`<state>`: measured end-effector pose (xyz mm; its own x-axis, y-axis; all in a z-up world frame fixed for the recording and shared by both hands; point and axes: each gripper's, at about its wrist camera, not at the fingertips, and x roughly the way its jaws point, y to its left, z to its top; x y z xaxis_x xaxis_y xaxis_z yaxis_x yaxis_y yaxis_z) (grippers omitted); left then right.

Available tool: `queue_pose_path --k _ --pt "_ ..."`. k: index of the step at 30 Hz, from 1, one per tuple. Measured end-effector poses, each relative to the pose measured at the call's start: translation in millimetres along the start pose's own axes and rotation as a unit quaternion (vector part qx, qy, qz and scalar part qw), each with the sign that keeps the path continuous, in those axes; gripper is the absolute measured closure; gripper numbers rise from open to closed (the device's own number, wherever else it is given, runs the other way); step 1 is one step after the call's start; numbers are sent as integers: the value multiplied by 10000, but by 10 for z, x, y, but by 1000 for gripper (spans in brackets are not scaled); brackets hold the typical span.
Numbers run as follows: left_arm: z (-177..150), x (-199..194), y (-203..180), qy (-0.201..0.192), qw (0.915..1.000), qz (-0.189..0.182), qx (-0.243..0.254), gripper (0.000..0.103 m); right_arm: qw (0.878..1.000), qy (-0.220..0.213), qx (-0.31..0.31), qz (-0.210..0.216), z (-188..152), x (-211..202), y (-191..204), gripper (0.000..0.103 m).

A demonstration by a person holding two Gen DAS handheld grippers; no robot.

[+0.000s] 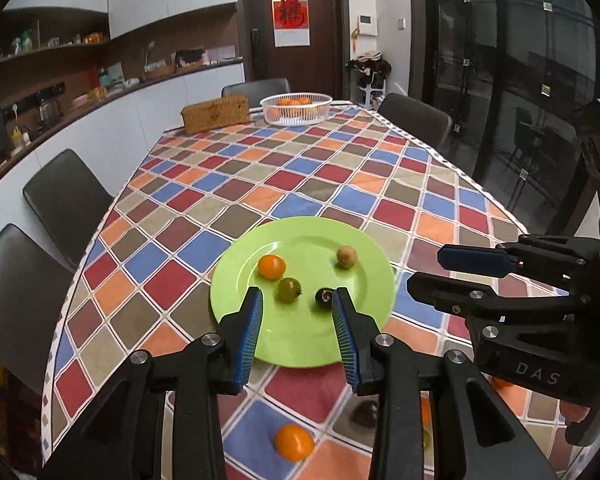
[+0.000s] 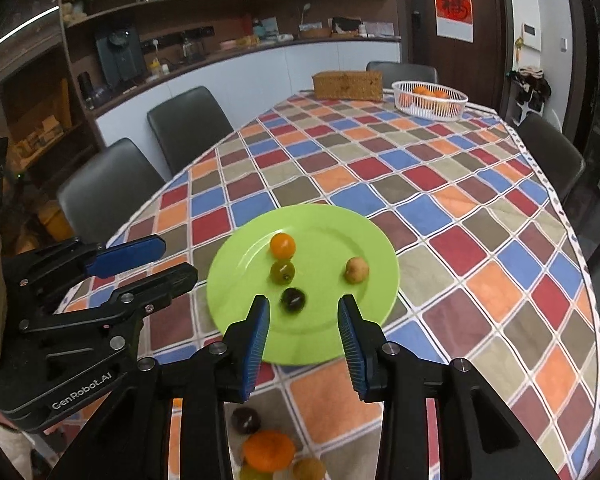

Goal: Organize fruits
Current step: 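Pull both open tools back from the plate toward the loose fruits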

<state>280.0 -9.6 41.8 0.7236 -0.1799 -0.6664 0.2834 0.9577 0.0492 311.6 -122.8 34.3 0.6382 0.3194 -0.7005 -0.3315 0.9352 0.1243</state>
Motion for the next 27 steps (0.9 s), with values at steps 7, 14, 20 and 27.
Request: queue_pose_path --k 7,14,20,27 --pt "-155 -358 -197 -161 9998 -119 -48 60 9999 -157 -5 27 -240 -362 33 63" --pt "-327 -648 -382 -312 9993 -177 -127 54 9986 -481 -72 -195 -465 -734 53 57" --pt "-471 -818 -529 -446 9985 -233 -217 47 9968 -677 -79 -408 -678 -974 25 51" --pt "-680 -862 -693 -490 9982 -254 -236 44 9958 -731 138 -541 -952 -1063 -79 48"
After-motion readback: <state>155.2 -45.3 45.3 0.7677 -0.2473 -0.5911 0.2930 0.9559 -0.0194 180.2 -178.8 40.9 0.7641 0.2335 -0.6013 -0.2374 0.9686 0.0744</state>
